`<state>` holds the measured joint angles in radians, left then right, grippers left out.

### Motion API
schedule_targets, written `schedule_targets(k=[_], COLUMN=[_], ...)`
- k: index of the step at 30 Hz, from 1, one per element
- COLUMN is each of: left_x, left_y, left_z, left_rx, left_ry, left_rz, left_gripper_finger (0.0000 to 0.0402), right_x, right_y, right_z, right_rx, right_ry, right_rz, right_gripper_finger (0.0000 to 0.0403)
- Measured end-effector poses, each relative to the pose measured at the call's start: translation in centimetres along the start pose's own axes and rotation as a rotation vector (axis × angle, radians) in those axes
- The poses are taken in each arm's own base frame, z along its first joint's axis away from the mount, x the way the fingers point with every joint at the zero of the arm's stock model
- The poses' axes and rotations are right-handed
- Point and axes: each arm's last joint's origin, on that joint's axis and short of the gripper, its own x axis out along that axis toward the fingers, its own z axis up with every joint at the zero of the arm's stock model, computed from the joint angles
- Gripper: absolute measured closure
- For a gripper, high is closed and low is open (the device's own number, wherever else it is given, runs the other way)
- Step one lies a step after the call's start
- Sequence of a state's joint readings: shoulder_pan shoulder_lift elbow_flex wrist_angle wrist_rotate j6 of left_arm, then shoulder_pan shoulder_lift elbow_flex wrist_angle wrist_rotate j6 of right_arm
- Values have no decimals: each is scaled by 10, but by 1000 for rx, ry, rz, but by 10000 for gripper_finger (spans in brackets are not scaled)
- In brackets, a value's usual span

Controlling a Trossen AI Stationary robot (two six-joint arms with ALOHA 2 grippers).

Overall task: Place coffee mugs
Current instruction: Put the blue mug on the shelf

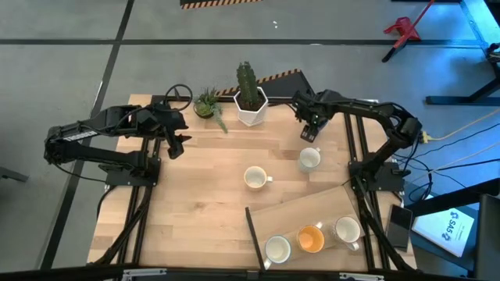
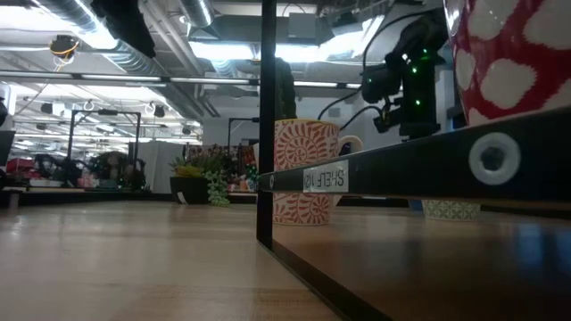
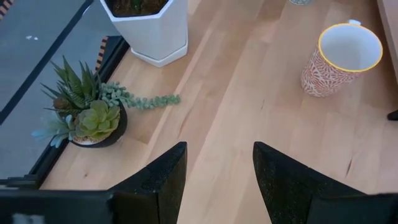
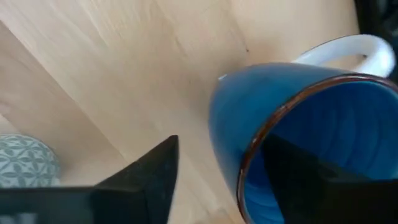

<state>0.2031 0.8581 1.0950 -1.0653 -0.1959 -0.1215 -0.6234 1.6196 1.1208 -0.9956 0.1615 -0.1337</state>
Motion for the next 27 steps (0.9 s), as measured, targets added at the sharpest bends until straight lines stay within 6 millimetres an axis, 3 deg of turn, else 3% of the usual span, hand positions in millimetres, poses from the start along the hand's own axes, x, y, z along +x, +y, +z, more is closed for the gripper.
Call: schedule_targets(k=[3,8,13,17,20,23,27], left_x=[0,0,0,0,0,0,0], left_y=[0,1,1,1,1,1,2], left_z=[0,0,0,0,0,0,0], left_rx=[0,0,0,-1,0,1,1], left_ry=[-1,-4,-4,-4,-4,-2,-4], left_rz=[6,26,28,27,29,41,62], left_gripper_finger=[223,223,223,223,223,223,223], right_x=[5,6,-6,-45,-85,-130,-185], right_y=[1,2,-1,-1,11,37,91], right_z=[-3,-2,5,13,18,19,2], right_rx=[-2,-3,-21,-51,-151,-296,-511], right_ry=[11,4,-23,-83,-134,-198,-296], right_rz=[1,6,-7,-21,-22,-9,43], right_gripper_finger=[237,380,397,399,400,401,401])
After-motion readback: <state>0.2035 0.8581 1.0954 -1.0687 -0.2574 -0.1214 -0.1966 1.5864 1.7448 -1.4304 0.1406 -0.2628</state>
